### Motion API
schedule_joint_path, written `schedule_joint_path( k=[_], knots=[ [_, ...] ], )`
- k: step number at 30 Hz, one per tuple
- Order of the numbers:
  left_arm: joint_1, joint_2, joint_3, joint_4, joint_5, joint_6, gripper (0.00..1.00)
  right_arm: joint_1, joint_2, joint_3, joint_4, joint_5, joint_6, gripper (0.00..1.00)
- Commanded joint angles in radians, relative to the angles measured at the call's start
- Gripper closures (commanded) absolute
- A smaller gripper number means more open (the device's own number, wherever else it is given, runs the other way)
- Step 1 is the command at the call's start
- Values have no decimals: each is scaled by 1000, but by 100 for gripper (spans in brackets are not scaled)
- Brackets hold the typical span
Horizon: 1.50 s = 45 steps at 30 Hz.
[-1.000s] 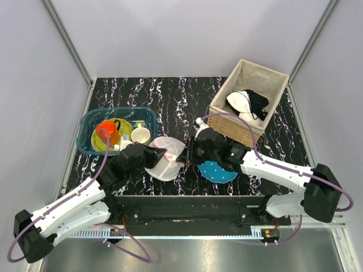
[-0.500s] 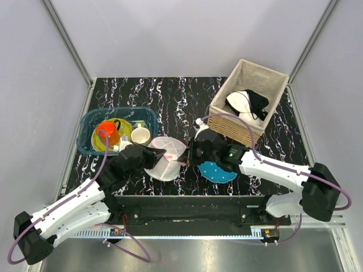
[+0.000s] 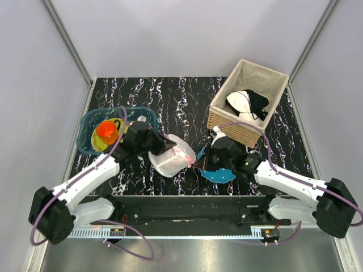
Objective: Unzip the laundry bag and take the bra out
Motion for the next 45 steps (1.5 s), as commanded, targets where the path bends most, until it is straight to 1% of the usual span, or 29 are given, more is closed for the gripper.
schedule_joint_path(
  k=[1,2,5,6,10,11,12,13,14,16,18,19,20,22,23,24,25,27,30,34,38,45],
  knots=[
    [15,145,190,51,117,193,100,31,-44,14,-24,-48,-5,100],
    [15,173,243,51,141,213,100,37,-50,17,-23,-55,-2,100],
    [15,274,322,6,161,295,100,48,-69,40,-31,-52,3,100],
    [15,285,357,-5,163,302,100,50,-73,54,-43,-45,-5,100],
    [21,337,391,-18,160,355,100,51,-102,72,-83,13,-23,100],
    [23,352,408,-57,160,388,100,51,-102,71,-83,29,-23,100],
    [23,386,458,-92,165,398,79,51,-101,72,-81,30,-26,100],
    [21,389,472,-114,181,407,68,51,-87,77,-80,30,-28,100],
    [15,380,475,-114,175,402,51,51,-78,80,-78,24,-26,100],
    [-9,311,469,-107,117,401,12,51,-56,77,-46,18,-13,100],
    [-32,239,484,-155,76,411,2,53,-44,77,-20,12,4,100],
    [-43,215,500,-213,38,413,1,53,-40,77,-14,8,12,100],
    [-52,192,503,-240,19,399,1,51,-38,75,-5,7,18,100],
    [-109,116,480,-265,-25,376,2,51,-29,74,17,4,23,100],
    [-137,96,465,-263,-45,340,2,53,-26,75,17,3,20,100],
    [-190,76,446,-263,-64,321,3,51,-21,77,18,3,18,100],
    [-213,60,429,-257,-88,304,5,50,-15,78,23,3,18,100],
    [-262,67,382,-242,-89,281,9,51,-12,77,22,1,17,100],
    [-275,130,362,-236,-64,290,13,51,-24,71,9,17,18,100],
    [-276,214,380,-206,-67,302,19,53,-67,43,2,44,24,100],
    [-275,245,388,-176,-116,267,24,51,-93,7,-9,49,47,100],
    [-276,314,391,-153,-101,261,35,51,-136,-4,-46,64,52,100]
  ],
)
